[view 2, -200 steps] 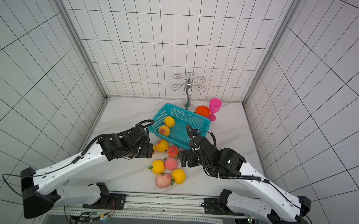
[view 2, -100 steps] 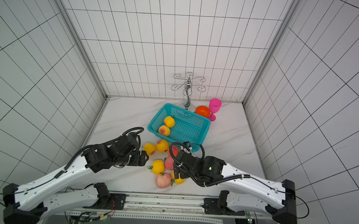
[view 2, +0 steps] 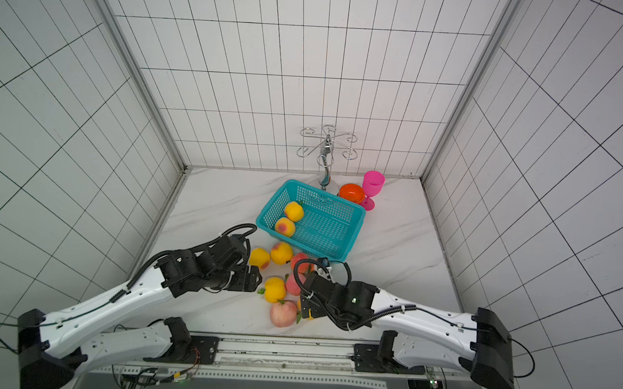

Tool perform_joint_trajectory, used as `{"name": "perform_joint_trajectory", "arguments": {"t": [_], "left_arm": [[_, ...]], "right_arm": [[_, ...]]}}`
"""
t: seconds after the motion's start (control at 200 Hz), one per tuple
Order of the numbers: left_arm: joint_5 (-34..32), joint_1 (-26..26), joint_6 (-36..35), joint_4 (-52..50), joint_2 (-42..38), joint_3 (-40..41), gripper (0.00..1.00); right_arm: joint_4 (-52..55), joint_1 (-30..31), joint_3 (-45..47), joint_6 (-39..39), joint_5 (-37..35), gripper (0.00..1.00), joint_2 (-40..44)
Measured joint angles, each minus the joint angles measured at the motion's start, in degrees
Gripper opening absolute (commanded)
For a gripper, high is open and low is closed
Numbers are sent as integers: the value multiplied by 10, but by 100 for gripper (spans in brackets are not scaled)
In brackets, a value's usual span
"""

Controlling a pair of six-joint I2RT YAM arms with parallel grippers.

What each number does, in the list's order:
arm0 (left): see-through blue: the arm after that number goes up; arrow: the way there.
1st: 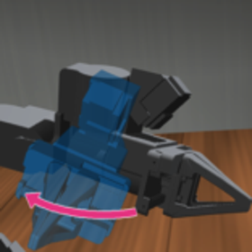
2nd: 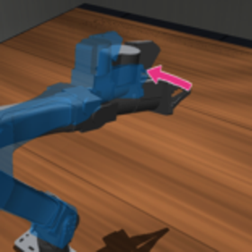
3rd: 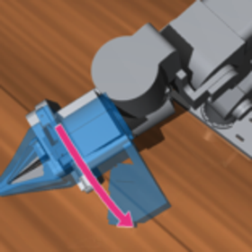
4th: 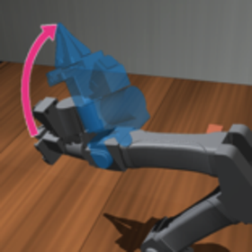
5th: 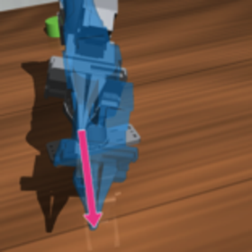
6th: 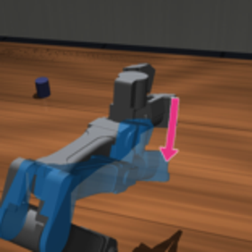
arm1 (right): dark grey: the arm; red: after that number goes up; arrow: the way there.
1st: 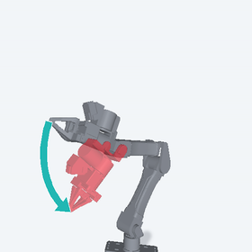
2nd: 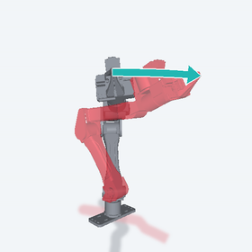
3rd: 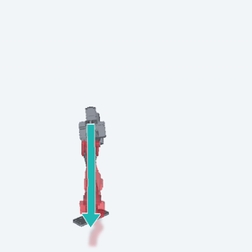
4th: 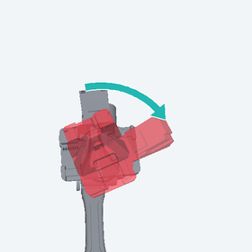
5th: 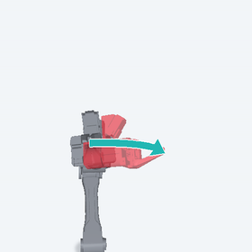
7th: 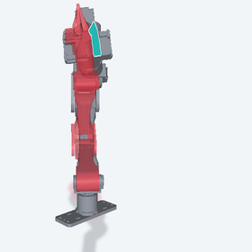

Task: Put the peaches into the basket
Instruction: Pick up the peach from the center of the board.

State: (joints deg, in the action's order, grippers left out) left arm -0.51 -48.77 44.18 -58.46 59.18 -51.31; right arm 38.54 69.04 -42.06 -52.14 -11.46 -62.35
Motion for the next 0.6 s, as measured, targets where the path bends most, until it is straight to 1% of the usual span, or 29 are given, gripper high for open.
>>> {"name": "perform_joint_trajectory", "arguments": {"t": [0.255, 0.6], "left_arm": [[8, 0, 3, 9, 4, 0, 92], [8, 0, 5, 13, 5, 7, 92]], "right_arm": [[-43, -4, 5, 1, 30, 99, -35], [-63, -31, 6, 6, 55, 98, -57]]}}
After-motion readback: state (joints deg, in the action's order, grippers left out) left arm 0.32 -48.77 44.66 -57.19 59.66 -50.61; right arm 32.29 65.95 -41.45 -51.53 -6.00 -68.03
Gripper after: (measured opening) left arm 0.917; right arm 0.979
